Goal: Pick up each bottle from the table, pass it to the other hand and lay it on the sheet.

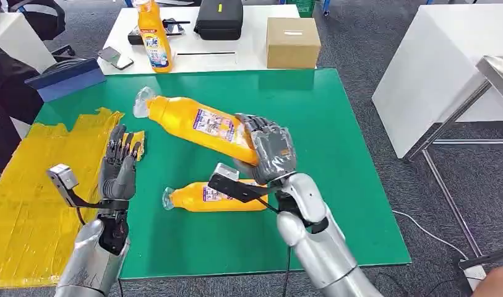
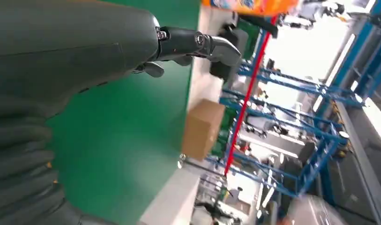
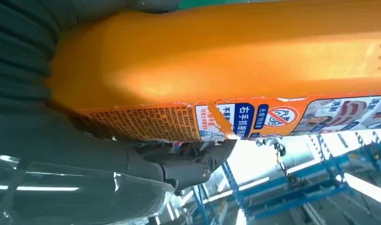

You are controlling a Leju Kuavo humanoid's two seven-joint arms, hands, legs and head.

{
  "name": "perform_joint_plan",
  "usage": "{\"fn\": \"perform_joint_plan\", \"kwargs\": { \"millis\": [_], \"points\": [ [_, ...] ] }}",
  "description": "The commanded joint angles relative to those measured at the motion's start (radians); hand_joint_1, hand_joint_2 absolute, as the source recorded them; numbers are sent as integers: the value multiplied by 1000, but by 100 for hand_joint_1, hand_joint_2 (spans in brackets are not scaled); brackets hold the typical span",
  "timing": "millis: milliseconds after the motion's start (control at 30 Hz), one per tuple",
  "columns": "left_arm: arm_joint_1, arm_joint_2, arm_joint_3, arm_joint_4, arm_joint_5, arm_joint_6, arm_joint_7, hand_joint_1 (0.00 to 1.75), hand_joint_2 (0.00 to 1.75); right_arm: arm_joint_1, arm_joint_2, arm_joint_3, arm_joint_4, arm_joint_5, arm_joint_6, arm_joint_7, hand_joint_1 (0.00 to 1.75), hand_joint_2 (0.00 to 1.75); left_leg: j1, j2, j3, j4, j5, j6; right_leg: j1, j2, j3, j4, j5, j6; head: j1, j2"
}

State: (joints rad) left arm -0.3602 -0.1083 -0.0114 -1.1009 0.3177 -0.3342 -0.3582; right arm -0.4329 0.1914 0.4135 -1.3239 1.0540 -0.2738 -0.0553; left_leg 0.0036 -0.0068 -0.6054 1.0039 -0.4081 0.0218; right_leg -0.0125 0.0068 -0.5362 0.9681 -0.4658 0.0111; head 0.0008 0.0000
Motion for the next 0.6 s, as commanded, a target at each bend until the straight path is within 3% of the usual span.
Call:
{"fn": "perform_joint_plan", "kwargs": {
  "millis": [33,133,600],
  "points": [
    [-64,-2,-100,70,71,-31,34,0,175,-261,136,96,518,-60,-65,-9,171,175,0,4,2,0,-1,-2,0,3,0,1,0,-1,0,0],
    [-60,-7,-117,59,92,-46,41,0,175,-300,158,98,596,-75,-73,-16,169,175,0,3,0,1,0,-1,0,2,0,2,0,-1,0,0],
    [-59,-1,-125,54,114,-56,50,0,175,-313,158,103,626,-91,-79,-24,169,175,0,-1,-3,1,1,-1,0,-1,1,1,-1,-1,0,0]
  ]
}}
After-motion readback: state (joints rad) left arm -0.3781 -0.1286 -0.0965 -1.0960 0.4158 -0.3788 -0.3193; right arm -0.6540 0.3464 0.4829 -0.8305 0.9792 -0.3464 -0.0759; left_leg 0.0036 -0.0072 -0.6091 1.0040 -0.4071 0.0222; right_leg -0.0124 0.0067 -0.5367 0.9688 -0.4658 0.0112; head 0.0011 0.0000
